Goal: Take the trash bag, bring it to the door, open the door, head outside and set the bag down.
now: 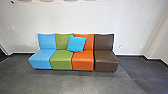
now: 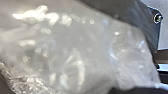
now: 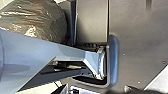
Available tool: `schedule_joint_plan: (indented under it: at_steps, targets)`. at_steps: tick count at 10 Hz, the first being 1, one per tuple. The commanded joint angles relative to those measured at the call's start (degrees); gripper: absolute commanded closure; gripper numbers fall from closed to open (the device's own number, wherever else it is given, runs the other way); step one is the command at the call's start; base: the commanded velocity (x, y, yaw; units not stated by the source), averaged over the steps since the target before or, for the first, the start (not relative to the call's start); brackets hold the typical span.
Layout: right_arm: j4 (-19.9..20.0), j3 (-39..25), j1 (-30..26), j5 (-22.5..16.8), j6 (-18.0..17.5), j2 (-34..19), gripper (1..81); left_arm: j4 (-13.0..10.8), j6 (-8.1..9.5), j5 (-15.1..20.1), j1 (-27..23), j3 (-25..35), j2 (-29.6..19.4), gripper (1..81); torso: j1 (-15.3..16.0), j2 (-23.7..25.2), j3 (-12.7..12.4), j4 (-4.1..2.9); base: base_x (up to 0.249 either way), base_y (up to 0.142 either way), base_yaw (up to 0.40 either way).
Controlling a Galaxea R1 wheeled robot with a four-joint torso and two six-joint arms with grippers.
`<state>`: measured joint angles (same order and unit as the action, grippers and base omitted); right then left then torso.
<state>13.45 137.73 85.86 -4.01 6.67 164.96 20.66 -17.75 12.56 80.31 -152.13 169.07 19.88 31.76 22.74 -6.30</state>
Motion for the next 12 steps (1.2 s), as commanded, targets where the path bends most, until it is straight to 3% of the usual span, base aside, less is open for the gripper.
schedule_joint_plan:
  at_steps: [1,5,6,7,8,9,10,11,12]
  targets:
    - [-0.4,-0.1,-1.3,-4.3,0.4,0.6,1.0,-0.3,-0.27,4.5,-1.6,-0.1,-0.5,81.1,-3.6,-5.6,-5.4,0.00,0.000,0.000,0.000]
    - [-0.4,0.0,-1.3,-4.3,0.4,0.6,1.0,-0.3,-0.27,4.5,-1.7,-0.1,-0.1,81.1,-8.5,-13.1,-12.8,0.00,0.000,0.000,0.000]
    - [-0.4,0.0,-1.3,-4.3,0.4,0.6,1.0,-0.3,-0.27,4.5,-1.7,-0.1,-0.1,81.1,-6.1,-9.3,-9.2,0.00,0.000,0.000,0.000]
    - [-0.4,0.2,-1.3,-4.3,0.4,0.7,1.0,-0.2,-0.27,4.5,-1.7,-0.1,-0.2,81.1,-7.1,-10.7,-10.5,0.00,0.000,0.000,0.000]
    - [-0.3,0.3,-1.3,-4.3,0.4,0.7,1.0,-0.3,-0.27,4.5,-1.7,-0.1,-0.2,81.1,-7.5,-11.1,-12.3,5.32,0.000,0.000,0.000]
    - [-0.3,0.4,-1.3,-4.3,0.4,0.7,1.0,-0.3,-0.27,4.5,-1.7,-0.1,-0.1,81.1,-7.8,-11.4,-13.2,5.50,0.000,0.000,0.000]
    - [-0.3,0.5,-1.3,-4.3,0.4,0.7,1.0,-0.2,-0.27,4.4,-1.6,-0.1,-0.1,81.1,-7.9,-11.6,-13.7,6.22,0.000,0.000,0.000]
    - [-0.3,0.5,-1.3,-4.3,0.4,0.8,1.0,-0.2,-0.27,4.5,-1.6,-0.1,-0.1,81.1,-8.0,-11.8,-14.4,6.50,0.000,0.000,0.000]
    - [-0.3,0.6,-1.3,-4.3,0.4,0.8,1.0,-0.2,-0.27,4.4,-1.7,-0.1,-0.1,81.1,-8.0,-11.8,-12.7,4.22,0.000,0.000,0.000]
